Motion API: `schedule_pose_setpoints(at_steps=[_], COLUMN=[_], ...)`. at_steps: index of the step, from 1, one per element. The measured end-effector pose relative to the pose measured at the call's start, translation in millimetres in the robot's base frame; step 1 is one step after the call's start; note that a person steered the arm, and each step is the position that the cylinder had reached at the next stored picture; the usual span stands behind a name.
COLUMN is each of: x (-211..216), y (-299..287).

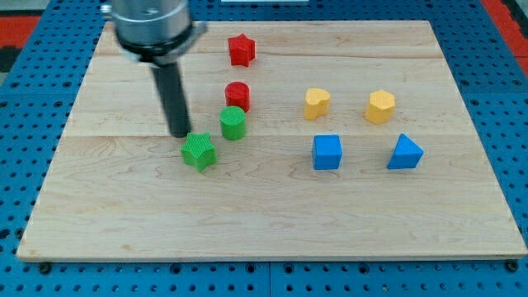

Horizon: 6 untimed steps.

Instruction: Slide blue blocks towards up

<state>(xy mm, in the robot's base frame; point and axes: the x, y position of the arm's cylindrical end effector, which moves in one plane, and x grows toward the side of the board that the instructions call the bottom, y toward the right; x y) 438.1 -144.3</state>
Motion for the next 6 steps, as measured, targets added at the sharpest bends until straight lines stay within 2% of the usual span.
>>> schedule_pose_setpoints(at_steps=[1,2,3,4,5,6], x=[42,46,55,71,-4,-97], y=[-8,52,53,21,-46,-37])
